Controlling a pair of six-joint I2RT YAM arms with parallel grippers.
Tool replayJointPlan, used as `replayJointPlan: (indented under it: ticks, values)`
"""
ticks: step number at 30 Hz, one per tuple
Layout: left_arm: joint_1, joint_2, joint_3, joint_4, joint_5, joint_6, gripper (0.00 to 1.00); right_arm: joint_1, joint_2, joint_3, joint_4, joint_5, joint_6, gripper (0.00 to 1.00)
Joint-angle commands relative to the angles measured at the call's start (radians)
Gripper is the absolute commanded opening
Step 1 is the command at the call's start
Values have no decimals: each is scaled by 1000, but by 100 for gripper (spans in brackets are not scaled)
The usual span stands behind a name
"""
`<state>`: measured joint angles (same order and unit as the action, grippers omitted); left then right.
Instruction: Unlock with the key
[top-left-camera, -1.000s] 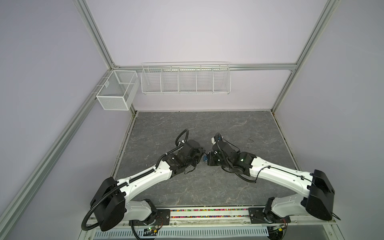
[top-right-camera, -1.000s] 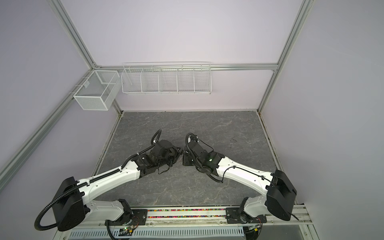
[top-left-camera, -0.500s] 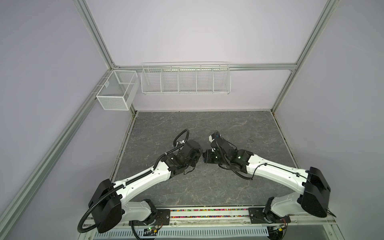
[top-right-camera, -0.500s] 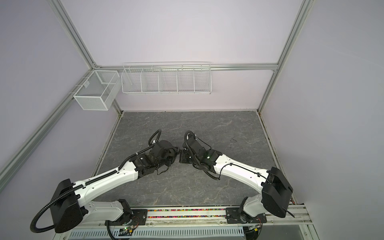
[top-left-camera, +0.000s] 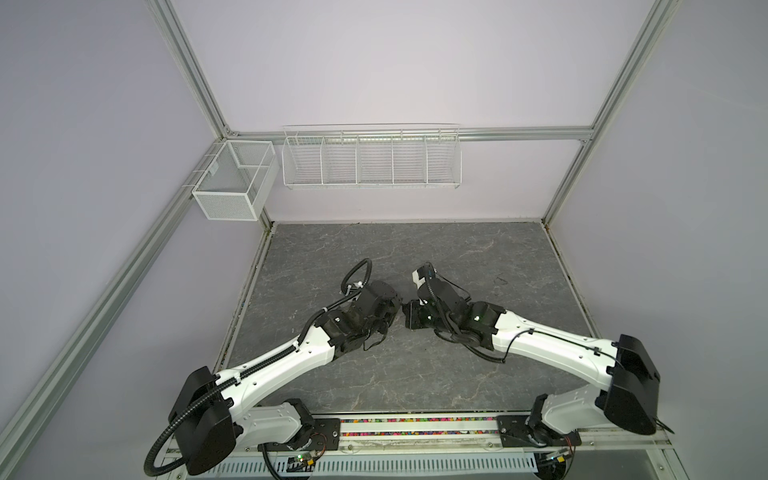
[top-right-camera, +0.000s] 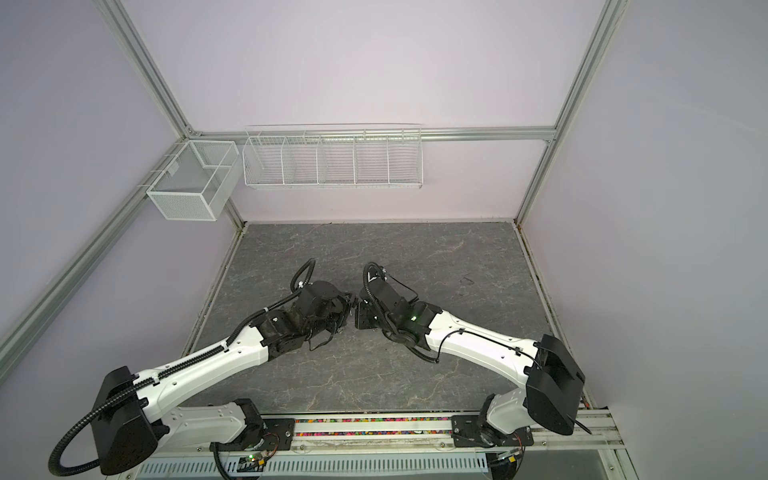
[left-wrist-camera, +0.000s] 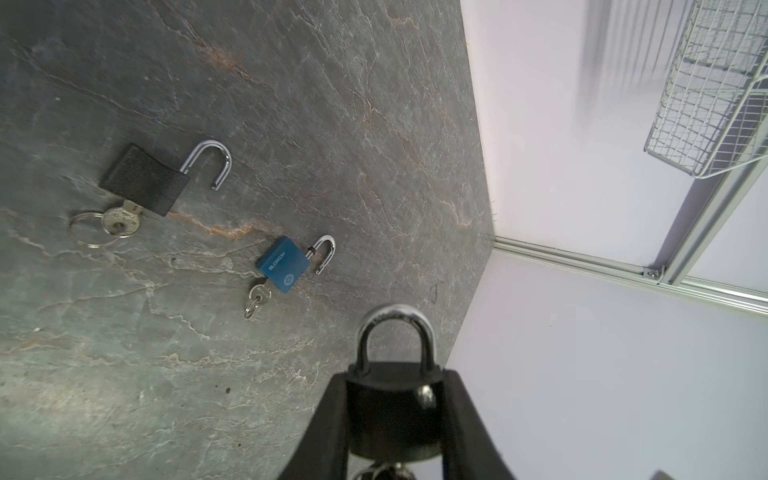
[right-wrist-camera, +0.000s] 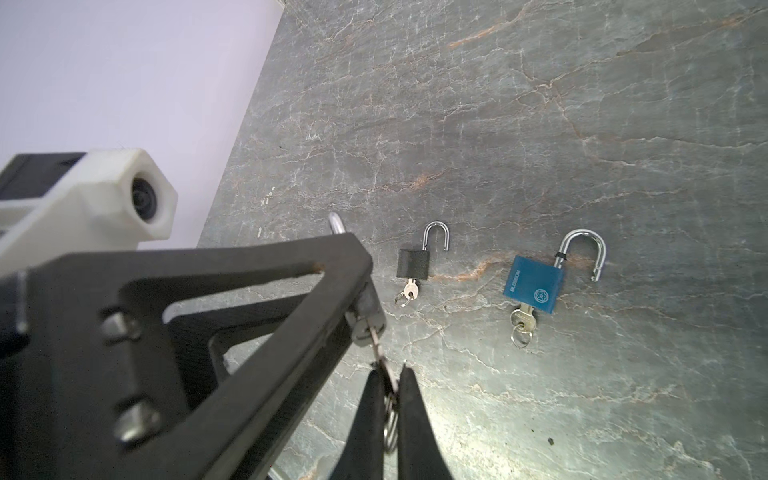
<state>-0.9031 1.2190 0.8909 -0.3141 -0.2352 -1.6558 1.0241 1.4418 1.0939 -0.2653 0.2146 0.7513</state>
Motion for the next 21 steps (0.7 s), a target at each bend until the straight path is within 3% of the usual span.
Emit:
replayJointPlan:
  ticks: [1,6,8,10,14,18,21]
  values:
    - [-30,-26,17,60,139,-21,0,51,-15,20,188,1,-94,7]
    - [-20,-26,-28,132,178,-73,0,104,6,37,151,103,-138,6]
    - [-23,-33,-21,115,168,-62,0,25,4,-19,225,-85,18,6]
    - [-33,-40,-17,107,158,-51,0,-16,-33,-93,382,-175,97,7]
    - [-44,-20,5,130,179,-36,0,-6,-42,9,304,-196,-2,7]
    - [-47,6,23,130,200,-32,0,16,-34,7,315,-167,-20,7]
    - [-49,1,17,162,224,-45,0,74,-2,79,161,3,-133,7]
